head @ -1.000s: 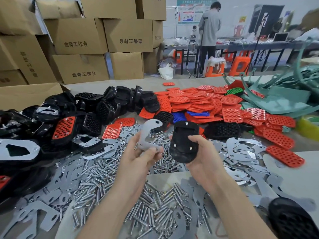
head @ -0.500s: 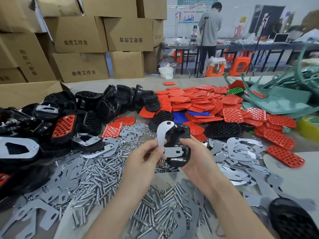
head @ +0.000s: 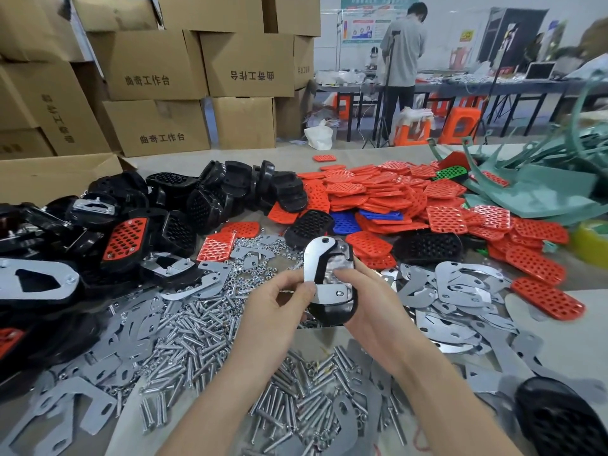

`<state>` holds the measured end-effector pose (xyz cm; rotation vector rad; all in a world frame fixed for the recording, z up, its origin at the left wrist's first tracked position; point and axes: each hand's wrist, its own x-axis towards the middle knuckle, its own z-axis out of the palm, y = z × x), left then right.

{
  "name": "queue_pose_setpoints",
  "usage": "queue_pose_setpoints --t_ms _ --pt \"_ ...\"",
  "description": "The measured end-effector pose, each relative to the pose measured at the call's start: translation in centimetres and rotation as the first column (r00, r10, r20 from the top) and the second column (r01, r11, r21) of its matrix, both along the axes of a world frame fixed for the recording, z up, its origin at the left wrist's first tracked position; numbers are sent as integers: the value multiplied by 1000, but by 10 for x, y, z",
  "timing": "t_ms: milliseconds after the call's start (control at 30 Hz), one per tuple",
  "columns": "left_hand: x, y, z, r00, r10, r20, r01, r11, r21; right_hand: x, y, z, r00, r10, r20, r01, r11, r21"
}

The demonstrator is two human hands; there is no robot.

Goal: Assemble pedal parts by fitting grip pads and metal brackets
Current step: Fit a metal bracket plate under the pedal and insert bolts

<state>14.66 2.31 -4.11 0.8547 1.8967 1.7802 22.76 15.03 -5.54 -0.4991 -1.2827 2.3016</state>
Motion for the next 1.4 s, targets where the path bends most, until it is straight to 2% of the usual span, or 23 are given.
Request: queue_pose_setpoints --t_ms 200,500,700,1067,1400 --pt "-7 0 -3 999 -9 47 10 1000 -21 -1 -1 -1 1000 4 -6 -4 1000 20" --pt "-6 1 -4 999 -3 50 3 1000 3 0 -3 -2 1000 15 19 -18 991 130" --pt "-10 0 -4 997 -24 71 26 999 -31 0 -3 -3 999 -17 27 13 992 125" --pt "-8 2 -8 998 -3 -63 0 999 -42 0 -1 -2 999 -27 20 26 998 52" --pt "-8 4 -8 1000 12 -11 -13 999 -47 1 -8 4 991 -102 89 94 992 84"
